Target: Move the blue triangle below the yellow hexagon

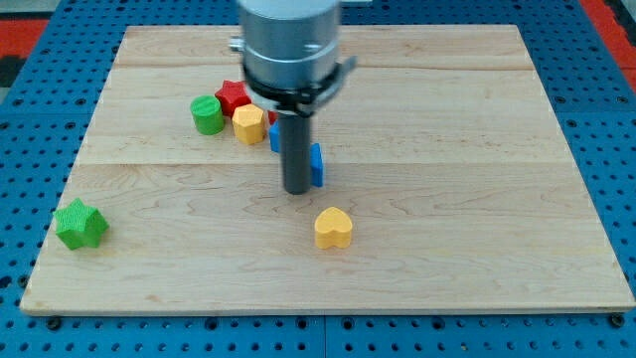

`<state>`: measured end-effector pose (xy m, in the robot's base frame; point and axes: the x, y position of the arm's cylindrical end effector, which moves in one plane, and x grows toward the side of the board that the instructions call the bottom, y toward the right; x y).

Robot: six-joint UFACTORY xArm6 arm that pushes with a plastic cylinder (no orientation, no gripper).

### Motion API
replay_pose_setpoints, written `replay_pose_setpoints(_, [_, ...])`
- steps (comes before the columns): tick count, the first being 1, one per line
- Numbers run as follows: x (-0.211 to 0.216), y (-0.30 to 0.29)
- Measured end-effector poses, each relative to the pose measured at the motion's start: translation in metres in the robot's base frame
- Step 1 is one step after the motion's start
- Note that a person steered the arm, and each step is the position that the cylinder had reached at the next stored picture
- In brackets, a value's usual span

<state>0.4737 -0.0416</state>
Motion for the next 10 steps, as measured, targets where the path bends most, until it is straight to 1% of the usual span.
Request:
replay_pose_setpoints(1, [0.017,0.015])
replay_pose_setpoints(2, [0.050,0.102])
replay_pose_setpoints(3, [-0.007,0.139])
replay_pose_setpoints(4, [-0.024,0.066])
replay_pose_setpoints(5, [-0.021,0.013])
replay_pose_setpoints(6, [0.000,-0.011])
replay_pose_setpoints(7, [0.021,-0.022])
replay_pose_setpoints(8, [0.008,-0.060])
replay_pose_setpoints(9, [-0.013,-0.068])
replay_pose_setpoints(10, [-0.011,-0.072])
